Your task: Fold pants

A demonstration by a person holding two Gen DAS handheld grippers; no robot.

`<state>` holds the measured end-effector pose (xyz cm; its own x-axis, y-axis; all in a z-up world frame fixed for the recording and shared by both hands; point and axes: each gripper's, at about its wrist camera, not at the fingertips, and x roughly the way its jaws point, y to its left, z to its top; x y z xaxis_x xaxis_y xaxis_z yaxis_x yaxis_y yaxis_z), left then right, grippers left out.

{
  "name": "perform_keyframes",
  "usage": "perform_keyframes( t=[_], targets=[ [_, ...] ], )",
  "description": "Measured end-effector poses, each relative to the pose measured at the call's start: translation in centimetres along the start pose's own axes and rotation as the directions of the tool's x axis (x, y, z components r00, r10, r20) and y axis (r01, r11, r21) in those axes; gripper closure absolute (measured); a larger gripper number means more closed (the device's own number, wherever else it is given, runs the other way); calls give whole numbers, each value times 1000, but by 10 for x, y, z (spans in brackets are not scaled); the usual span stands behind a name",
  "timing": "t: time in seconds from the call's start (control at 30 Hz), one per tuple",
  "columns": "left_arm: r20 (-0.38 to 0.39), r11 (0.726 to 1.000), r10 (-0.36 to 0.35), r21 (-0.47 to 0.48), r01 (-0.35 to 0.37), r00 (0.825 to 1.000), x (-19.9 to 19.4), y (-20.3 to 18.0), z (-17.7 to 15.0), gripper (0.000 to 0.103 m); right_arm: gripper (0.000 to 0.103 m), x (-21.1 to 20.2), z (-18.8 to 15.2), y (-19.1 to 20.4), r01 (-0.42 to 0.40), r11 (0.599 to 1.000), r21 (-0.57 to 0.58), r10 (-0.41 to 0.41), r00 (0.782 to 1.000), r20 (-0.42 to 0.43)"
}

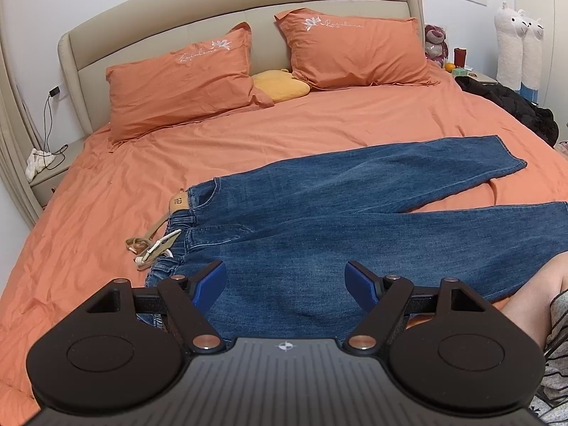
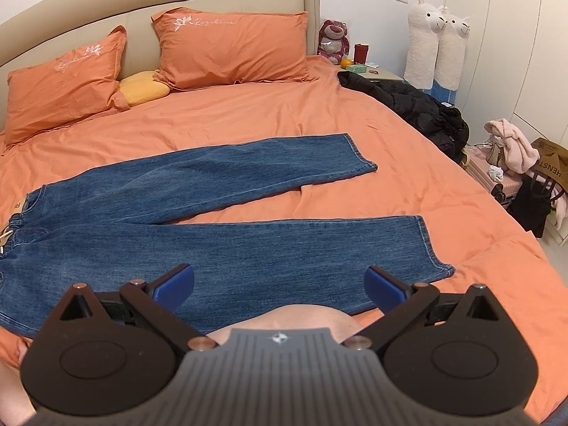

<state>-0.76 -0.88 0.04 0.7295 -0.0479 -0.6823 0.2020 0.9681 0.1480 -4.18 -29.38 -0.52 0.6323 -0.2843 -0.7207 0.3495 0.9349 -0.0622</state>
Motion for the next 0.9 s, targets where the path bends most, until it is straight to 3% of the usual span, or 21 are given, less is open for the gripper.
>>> perform_keyframes(
  t=[0.9],
  targets=[
    [-3,1000,0,1,0,1000,0,-2,4,14,5,-2,0,-2,5,1000,1,-5,1000,3]
  ],
)
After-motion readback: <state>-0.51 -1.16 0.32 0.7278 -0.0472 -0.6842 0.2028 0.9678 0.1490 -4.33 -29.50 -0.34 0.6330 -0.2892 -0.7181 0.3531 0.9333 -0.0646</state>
